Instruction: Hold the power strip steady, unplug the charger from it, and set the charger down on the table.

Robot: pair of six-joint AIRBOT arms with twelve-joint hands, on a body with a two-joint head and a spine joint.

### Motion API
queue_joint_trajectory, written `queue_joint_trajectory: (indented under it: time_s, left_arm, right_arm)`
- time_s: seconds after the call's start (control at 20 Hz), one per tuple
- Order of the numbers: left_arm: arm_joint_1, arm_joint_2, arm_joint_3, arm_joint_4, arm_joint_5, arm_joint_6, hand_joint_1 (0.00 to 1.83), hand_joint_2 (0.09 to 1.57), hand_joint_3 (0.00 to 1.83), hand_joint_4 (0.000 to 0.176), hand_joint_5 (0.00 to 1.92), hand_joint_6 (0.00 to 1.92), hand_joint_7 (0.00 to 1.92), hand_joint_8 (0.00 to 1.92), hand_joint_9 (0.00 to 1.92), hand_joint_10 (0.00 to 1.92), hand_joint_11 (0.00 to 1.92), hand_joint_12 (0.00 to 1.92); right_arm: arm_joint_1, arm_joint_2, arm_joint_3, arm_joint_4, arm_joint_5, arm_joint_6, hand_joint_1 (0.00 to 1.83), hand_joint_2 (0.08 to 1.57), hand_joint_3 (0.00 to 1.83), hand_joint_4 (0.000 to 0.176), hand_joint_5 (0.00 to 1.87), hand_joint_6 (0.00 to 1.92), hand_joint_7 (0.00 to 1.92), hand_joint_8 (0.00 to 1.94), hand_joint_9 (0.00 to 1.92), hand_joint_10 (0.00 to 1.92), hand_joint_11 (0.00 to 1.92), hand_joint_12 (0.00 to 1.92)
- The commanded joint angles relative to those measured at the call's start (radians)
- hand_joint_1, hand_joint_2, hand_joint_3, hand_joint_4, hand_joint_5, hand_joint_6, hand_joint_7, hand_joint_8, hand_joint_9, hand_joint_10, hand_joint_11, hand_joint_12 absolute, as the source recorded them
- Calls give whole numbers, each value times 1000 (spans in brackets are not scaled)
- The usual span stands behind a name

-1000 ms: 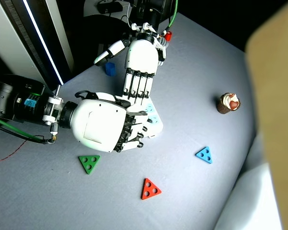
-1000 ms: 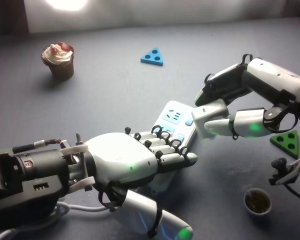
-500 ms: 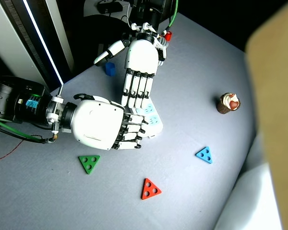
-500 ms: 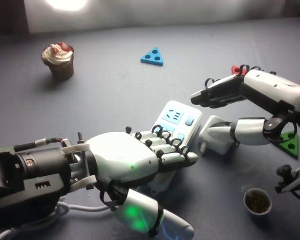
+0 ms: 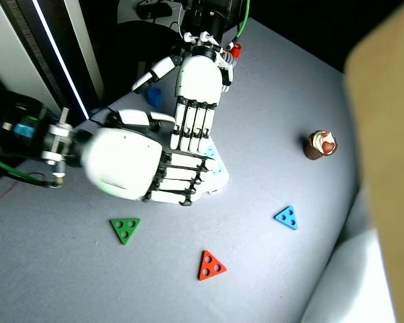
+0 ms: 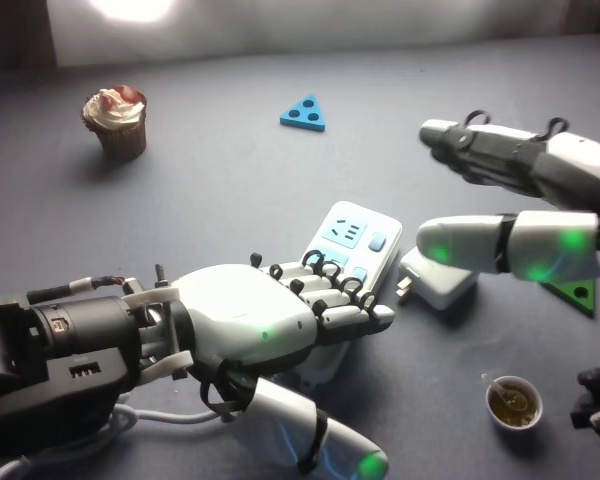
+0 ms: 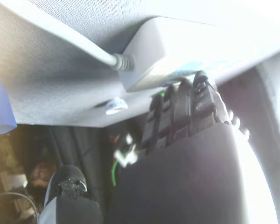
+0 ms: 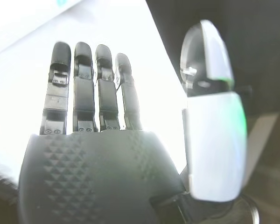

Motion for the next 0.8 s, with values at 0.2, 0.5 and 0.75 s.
queue_joint_trajectory:
  time_s: [0.2,0.5,0.75]
  left_arm:
    - [-9,2,-12,-14,-11,-18,0,897,0,0,47,6,45,5,36,4,33,24]
    - [-37,50,-41,-13,-17,-14,0,899,0,0,42,1,47,4,41,4,42,29]
    - [-122,94,-61,-13,-17,7,0,909,4,0,46,2,52,4,46,3,55,35]
  right_arm:
    - [-65,102,-131,-22,211,201,569,922,0,0,36,1,62,0,62,0,0,224]
    - [-155,168,-226,-48,369,422,550,922,1,0,0,0,4,0,2,0,0,121]
    - [-232,173,-279,-73,506,448,518,899,0,0,0,0,0,0,0,0,0,46]
